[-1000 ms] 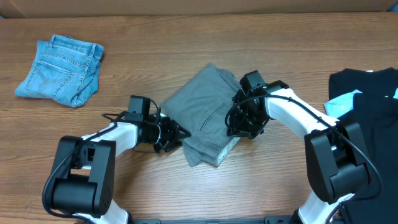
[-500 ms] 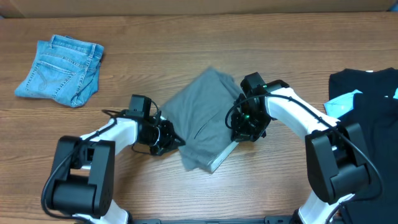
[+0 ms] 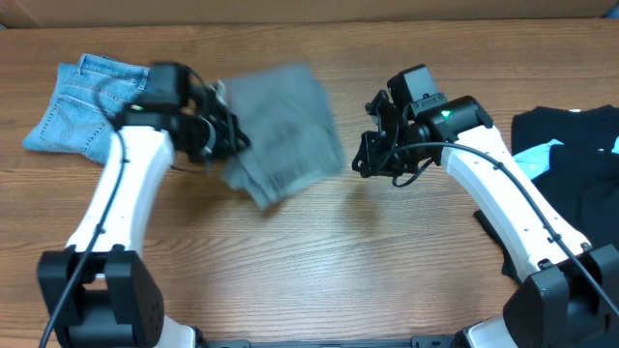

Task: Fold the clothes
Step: 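Carry the folded shorts with the left gripper onto the jeans at upper left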

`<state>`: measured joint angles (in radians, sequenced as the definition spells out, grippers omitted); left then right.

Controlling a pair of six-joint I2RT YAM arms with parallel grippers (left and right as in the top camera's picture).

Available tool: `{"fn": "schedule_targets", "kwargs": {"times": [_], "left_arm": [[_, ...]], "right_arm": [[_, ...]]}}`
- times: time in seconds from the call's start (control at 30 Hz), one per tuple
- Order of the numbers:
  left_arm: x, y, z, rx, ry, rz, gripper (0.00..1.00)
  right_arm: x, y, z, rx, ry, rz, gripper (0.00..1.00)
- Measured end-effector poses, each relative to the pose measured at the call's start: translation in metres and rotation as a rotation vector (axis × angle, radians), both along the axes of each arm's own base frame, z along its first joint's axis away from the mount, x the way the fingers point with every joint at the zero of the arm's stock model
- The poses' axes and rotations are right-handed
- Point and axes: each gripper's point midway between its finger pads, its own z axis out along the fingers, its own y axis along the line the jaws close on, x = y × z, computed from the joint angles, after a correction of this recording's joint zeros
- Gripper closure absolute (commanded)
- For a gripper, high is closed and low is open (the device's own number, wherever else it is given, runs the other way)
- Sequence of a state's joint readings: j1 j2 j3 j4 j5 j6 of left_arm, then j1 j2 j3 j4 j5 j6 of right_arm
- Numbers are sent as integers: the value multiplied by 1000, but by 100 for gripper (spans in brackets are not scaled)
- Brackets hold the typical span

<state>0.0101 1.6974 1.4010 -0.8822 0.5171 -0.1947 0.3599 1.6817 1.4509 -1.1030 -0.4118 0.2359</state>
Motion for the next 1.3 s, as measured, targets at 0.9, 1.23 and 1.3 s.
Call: {"fn": "schedule_targets", "kwargs": {"times": [0.9,1.23,1.3], "left_arm": [[122,213,87,240,-593,304,96],[133,253,108,335,-690,388,96],[135,256,101,337,-680,392,96]], "right_arm": [[-15,-1,-1,8,98,-43,81],[-18,-2,-2,5,118,-60,82],[-21,-3,-2,0,131,-61,82]]}}
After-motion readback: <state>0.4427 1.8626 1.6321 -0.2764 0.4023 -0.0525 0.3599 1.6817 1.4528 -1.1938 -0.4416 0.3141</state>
